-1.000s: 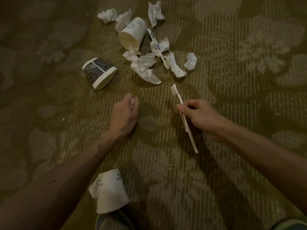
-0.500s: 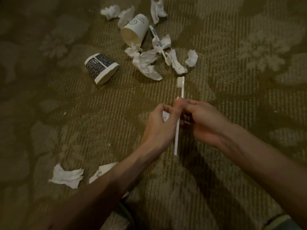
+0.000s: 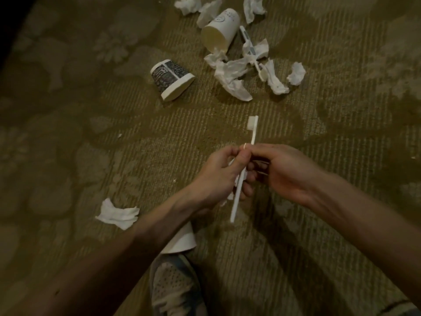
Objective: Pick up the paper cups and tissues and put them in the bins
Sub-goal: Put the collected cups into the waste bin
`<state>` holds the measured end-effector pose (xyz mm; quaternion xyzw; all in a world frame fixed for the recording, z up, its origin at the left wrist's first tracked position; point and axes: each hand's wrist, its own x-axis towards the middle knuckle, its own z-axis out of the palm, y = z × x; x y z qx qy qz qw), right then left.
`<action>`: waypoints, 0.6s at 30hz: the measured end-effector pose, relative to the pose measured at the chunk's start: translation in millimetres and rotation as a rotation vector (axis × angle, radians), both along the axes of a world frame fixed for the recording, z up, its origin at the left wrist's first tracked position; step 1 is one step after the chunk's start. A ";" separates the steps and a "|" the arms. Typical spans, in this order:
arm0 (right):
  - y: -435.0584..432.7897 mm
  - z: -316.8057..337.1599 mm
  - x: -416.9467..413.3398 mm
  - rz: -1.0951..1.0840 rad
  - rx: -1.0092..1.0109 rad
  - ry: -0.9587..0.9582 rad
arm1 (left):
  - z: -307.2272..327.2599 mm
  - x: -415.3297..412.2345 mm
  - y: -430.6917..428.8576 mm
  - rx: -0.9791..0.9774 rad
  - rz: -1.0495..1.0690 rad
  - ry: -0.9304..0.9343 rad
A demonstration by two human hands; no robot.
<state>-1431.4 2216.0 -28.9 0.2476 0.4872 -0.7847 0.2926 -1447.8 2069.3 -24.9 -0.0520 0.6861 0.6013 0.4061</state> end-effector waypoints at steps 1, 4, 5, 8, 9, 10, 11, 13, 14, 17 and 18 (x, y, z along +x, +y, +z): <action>-9.0 -0.4 -1.2 0.010 -0.001 -0.009 | 1.5 0.4 -9.9 -0.005 0.016 -0.010; -39.7 -1.2 -5.5 0.082 0.063 -0.013 | 6.7 1.1 -41.2 -0.089 0.051 -0.007; -51.1 -0.7 -6.5 0.107 0.091 -0.013 | 8.2 1.5 -51.9 -0.115 0.066 -0.009; -85.7 1.0 -8.2 0.210 0.151 0.018 | 12.2 4.7 -84.6 -0.241 0.092 0.048; -97.8 1.8 -8.4 0.254 0.173 0.034 | 13.1 6.7 -97.4 -0.317 0.077 0.103; -110.9 2.1 -8.9 0.299 0.193 0.054 | 14.0 9.6 -111.3 -0.394 0.059 0.167; -123.9 2.2 -9.4 0.341 0.214 0.078 | 14.6 13.5 -124.8 -0.457 0.051 0.225; -149.8 1.7 -10.2 0.445 0.264 0.137 | 13.2 23.8 -149.6 -0.543 0.100 0.309; -162.5 0.3 -10.3 0.508 0.283 0.177 | 9.8 29.6 -160.7 -0.581 0.152 0.346; -193.8 -7.2 -10.6 0.666 0.342 0.319 | -10.1 40.7 -193.4 -0.735 0.323 0.402; -200.8 -9.8 -11.7 0.739 0.410 0.408 | -17.9 41.5 -205.8 -0.796 0.372 0.384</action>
